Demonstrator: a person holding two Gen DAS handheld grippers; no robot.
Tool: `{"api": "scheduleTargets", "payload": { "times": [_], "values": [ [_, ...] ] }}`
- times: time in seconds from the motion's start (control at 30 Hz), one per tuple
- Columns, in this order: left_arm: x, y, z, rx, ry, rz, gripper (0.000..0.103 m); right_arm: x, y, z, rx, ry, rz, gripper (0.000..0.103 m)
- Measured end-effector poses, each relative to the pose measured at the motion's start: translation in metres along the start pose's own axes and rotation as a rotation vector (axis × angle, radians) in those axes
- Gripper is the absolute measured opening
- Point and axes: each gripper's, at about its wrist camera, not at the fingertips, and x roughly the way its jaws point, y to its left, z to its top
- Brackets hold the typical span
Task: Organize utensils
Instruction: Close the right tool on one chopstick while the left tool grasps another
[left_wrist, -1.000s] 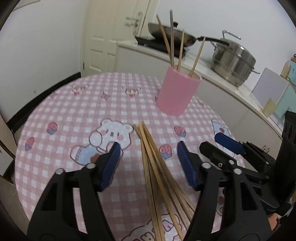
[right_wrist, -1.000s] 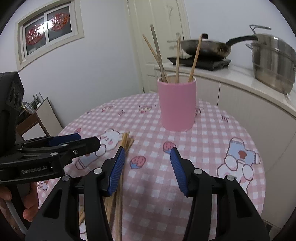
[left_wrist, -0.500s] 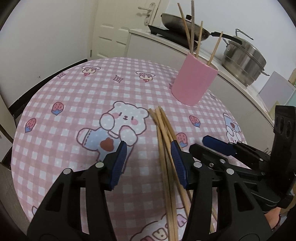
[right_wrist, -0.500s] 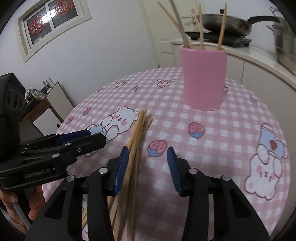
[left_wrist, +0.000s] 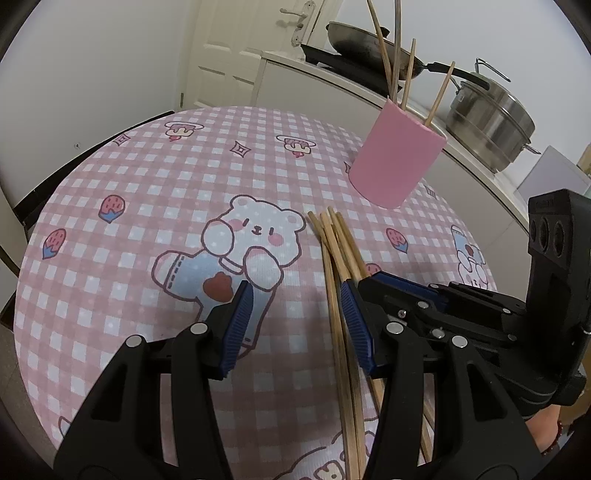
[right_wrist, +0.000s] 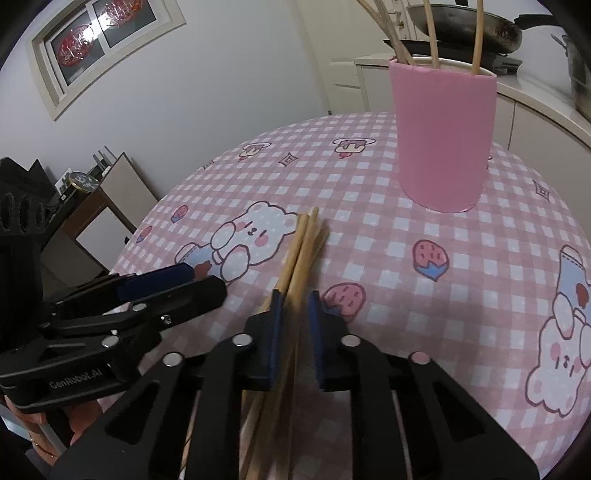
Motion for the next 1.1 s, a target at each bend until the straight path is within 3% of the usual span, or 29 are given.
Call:
{"api": "scheduleTargets", "payload": {
  "times": [0.6,0.73,0.97,1.1],
  "values": [
    [0.029,-0.031,0.004,0.062,0.049,-0.045,0.049,-0.02,-0.03,-0.003,0.043,-0.016,-0.013,0.006],
    [0.035,-0.032,0.009,0.054,0.062,-0.044,0.036,-0.022,-0.035,-0.003,0.053,-0.013,-0.008,0.006],
    [0.044,-0.032,0.016,0.047,0.076,-0.018,0.032,-0.019,-0.039,-0.004,0.056,0.003,-0.001,0.006],
    [0.046,-0.035,0.019,0.054,0.081,-0.015,0.022,-0.015,-0.04,-0.003,0.055,0.018,-0.002,0.006]
  ]
}}
